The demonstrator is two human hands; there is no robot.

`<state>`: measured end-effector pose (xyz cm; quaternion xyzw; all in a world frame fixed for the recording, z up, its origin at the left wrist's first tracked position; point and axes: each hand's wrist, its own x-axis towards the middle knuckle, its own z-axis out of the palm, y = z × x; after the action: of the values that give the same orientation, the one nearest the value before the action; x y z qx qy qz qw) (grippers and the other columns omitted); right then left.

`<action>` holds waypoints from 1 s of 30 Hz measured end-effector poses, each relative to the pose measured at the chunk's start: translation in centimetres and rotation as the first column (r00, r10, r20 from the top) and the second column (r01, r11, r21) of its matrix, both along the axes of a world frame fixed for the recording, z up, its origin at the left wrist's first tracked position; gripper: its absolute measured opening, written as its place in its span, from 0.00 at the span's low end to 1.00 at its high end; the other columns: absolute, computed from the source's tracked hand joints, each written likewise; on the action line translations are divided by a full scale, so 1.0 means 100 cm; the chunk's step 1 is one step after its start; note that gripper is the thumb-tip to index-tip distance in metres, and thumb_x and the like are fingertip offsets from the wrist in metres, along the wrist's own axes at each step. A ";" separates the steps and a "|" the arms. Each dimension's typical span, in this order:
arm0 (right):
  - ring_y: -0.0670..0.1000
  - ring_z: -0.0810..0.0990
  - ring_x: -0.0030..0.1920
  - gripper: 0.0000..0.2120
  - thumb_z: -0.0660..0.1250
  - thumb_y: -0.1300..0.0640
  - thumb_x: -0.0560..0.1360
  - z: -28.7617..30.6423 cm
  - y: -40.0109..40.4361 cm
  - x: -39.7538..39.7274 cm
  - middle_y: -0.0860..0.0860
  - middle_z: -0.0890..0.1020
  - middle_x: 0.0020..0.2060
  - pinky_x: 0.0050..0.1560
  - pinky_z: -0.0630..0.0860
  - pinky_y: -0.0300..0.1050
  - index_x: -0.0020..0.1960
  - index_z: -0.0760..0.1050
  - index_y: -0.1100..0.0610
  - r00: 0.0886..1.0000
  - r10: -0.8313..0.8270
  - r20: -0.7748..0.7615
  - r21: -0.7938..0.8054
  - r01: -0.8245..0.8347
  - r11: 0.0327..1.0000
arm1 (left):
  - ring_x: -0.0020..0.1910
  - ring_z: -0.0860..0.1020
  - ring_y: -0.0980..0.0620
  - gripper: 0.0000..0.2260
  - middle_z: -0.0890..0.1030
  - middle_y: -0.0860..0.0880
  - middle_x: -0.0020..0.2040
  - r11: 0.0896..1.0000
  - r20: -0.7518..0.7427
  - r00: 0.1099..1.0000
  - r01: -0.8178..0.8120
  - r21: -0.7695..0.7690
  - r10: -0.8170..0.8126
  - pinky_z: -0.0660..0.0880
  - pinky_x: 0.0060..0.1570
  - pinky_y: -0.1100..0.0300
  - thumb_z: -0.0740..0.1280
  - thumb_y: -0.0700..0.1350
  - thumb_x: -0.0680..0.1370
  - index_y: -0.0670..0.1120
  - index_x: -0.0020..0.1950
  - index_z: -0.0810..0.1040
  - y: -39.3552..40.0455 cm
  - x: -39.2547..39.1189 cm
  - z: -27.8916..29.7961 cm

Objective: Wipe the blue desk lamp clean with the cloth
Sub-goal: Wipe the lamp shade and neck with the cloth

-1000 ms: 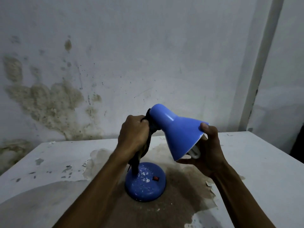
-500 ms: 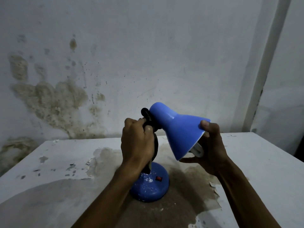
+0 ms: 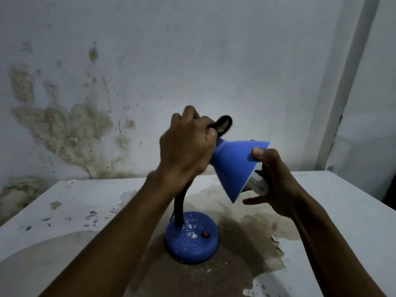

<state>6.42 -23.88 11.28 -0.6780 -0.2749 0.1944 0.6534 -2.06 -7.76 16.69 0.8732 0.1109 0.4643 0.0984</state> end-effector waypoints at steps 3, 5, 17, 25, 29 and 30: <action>0.61 0.81 0.56 0.45 0.65 0.28 0.52 0.003 0.001 -0.002 0.57 0.77 0.61 0.52 0.78 0.61 0.67 0.67 0.40 1.000 0.008 0.025 -0.013 -0.007 1.000 | 0.46 0.76 0.38 0.13 0.77 0.41 0.44 0.931 -0.104 0.995 -0.035 -0.363 -0.004 0.67 0.40 0.55 0.57 0.52 0.71 0.45 0.35 0.75 0.021 0.013 0.024; 0.60 0.80 0.56 0.44 0.65 0.28 0.52 0.005 0.001 -0.004 0.55 0.76 0.62 0.54 0.78 0.63 0.68 0.65 0.36 1.000 0.007 0.025 -0.009 -0.006 1.000 | 0.39 0.75 0.39 0.12 0.77 0.39 0.41 0.846 -0.162 0.985 -0.041 -0.531 -0.054 0.66 0.36 0.57 0.58 0.51 0.70 0.44 0.33 0.70 0.036 0.017 0.029; 0.58 0.82 0.56 0.34 0.65 0.31 0.53 -0.002 -0.005 -0.003 0.51 0.80 0.56 0.56 0.77 0.63 0.60 0.73 0.33 1.000 0.007 0.008 0.044 -0.008 0.999 | 0.55 0.75 0.43 0.22 0.68 0.42 0.61 0.952 0.376 0.923 0.183 -0.247 -0.080 0.76 0.54 0.53 0.56 0.40 0.76 0.44 0.69 0.74 -0.013 0.002 -0.066; 0.59 0.82 0.59 0.40 0.61 0.28 0.56 -0.008 -0.004 0.006 0.55 0.85 0.56 0.61 0.74 0.65 0.62 0.79 0.47 1.000 0.017 0.016 -0.008 -0.017 1.000 | 0.65 0.71 0.54 0.21 0.69 0.37 0.64 0.899 0.457 0.799 0.437 0.005 -0.391 0.72 0.60 0.62 0.58 0.33 0.76 0.41 0.68 0.73 -0.049 -0.018 -0.114; 0.61 0.82 0.58 0.41 0.62 0.28 0.55 -0.010 -0.003 0.008 0.56 0.85 0.56 0.62 0.74 0.65 0.63 0.77 0.46 1.000 0.005 0.020 -0.006 -0.005 1.000 | 0.67 0.67 0.66 0.21 0.68 0.40 0.65 0.859 0.477 0.765 0.510 -0.038 -0.433 0.68 0.61 0.72 0.58 0.32 0.74 0.40 0.67 0.71 -0.050 -0.019 -0.137; 0.61 0.82 0.58 0.40 0.62 0.28 0.55 -0.009 -0.003 0.007 0.55 0.85 0.55 0.61 0.74 0.65 0.62 0.78 0.46 1.000 -0.002 0.019 0.001 0.002 1.000 | 0.66 0.68 0.67 0.21 0.70 0.42 0.64 0.849 0.506 0.764 0.517 -0.108 -0.401 0.68 0.59 0.73 0.58 0.33 0.74 0.40 0.67 0.72 -0.050 -0.017 -0.138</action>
<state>7.15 -24.22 10.37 -0.6797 -0.2807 0.1870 0.6513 -3.74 -12.79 2.86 0.7173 -0.0794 0.6038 0.3386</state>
